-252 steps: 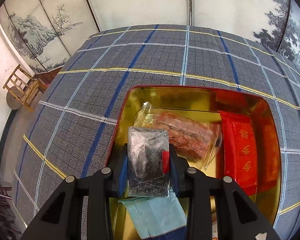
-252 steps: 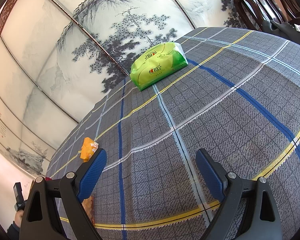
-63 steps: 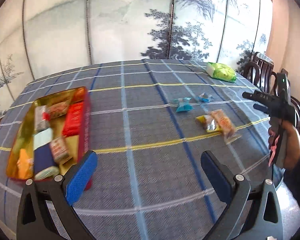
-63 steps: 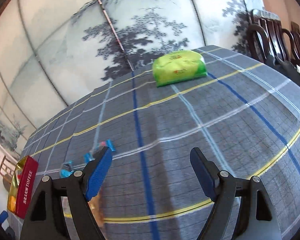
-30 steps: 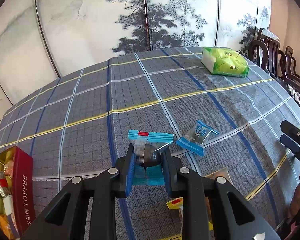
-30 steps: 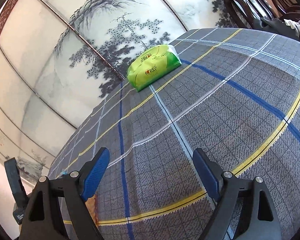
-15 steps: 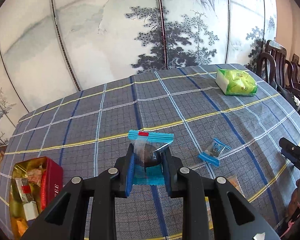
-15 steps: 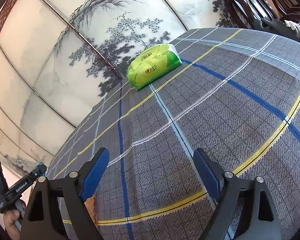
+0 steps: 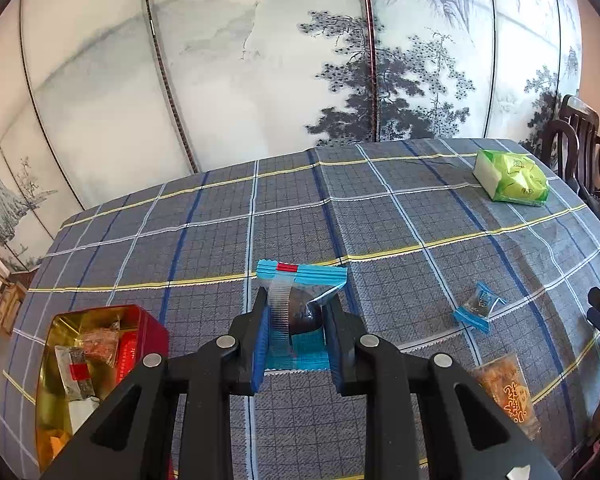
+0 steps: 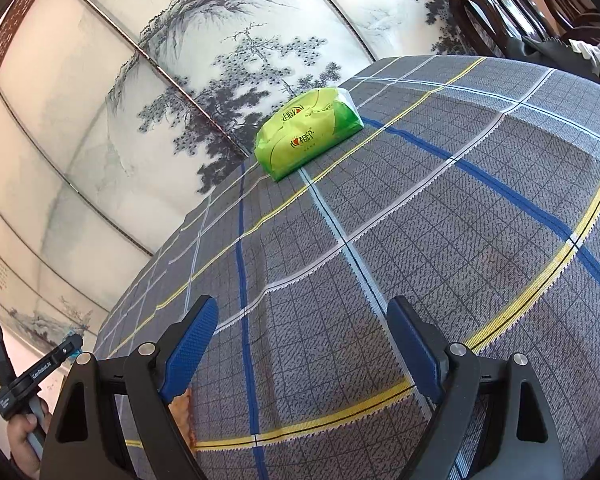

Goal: Organize snacks
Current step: 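Carry the blue-wrapped candy with the left tool over the tin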

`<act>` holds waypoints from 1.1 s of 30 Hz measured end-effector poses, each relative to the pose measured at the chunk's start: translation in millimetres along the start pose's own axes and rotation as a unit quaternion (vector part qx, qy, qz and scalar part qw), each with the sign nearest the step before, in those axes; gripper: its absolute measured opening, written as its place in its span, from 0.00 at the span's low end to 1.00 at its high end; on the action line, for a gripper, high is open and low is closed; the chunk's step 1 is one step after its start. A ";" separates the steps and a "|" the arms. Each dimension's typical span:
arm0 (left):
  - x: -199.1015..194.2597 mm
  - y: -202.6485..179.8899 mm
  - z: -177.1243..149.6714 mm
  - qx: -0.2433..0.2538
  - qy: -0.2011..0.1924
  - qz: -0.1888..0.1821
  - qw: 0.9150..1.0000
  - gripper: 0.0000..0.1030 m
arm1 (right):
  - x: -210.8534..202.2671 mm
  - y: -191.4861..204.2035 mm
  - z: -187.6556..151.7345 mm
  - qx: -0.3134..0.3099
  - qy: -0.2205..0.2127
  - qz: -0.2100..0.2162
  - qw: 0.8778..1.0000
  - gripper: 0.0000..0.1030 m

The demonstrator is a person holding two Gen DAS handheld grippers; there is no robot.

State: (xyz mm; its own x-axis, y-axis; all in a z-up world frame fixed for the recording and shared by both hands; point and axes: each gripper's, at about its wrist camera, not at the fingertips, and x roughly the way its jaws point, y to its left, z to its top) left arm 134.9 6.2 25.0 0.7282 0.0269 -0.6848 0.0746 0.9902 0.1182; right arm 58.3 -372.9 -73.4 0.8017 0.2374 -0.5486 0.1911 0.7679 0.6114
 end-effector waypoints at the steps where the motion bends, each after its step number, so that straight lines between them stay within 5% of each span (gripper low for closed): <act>1: 1.6 2.6 0.1 -0.003 0.001 0.002 1.000 0.21 | 0.0 0.0 0.0 0.000 0.000 0.000 1.000 0.84; 33: -2.0 141.8 -22.3 -0.059 0.023 0.102 0.993 0.21 | 0.1 0.3 -0.4 0.000 0.000 -0.001 1.000 0.86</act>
State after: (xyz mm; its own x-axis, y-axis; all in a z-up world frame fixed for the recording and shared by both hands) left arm 128.9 149.6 27.2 0.6885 0.2327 -0.6869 -0.1542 0.9725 0.1748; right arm 58.1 -372.4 -73.5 0.8017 0.2363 -0.5491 0.1917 0.7683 0.6107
